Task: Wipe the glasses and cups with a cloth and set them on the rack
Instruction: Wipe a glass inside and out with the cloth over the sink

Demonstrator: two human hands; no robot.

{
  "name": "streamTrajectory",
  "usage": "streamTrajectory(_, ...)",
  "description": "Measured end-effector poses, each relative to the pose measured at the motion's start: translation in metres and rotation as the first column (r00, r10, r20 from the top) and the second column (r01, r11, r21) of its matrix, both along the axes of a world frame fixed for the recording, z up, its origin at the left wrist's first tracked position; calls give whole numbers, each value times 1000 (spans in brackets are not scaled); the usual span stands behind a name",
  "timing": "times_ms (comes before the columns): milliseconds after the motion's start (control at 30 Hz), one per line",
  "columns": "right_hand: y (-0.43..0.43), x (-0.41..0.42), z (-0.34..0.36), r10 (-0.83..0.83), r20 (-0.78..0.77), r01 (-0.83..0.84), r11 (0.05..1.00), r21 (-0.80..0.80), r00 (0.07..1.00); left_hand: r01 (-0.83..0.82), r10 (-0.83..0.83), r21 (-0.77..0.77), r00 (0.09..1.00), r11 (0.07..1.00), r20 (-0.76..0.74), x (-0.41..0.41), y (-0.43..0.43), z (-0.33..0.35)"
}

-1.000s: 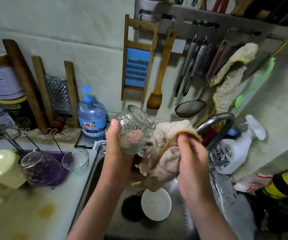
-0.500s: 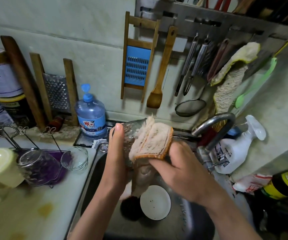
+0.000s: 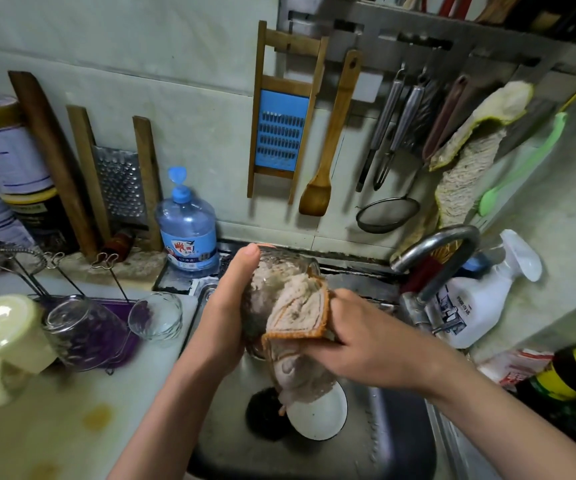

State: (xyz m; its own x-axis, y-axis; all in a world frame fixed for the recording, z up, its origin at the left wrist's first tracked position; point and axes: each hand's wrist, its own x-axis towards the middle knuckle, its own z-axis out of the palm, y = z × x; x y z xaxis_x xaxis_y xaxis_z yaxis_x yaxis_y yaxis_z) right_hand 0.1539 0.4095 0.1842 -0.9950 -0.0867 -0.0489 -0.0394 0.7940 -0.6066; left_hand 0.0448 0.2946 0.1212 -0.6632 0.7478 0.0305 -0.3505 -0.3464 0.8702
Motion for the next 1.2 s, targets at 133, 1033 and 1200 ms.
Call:
streamTrajectory(133,-3,-2,-13,-39,-105,30,996,-86,994,2,-6,-49,996,999,-87,-6,0,2)
streamTrajectory(1033,11,-5,-41,228,-243,-174,959,224,943,176,-184,-178,982,968,-29,-12,-21,13)
streamTrajectory(1200,16,-13,-42,158,-122,-91,898,431,980,84,-87,-280,996,956,2,-3,-7,16)
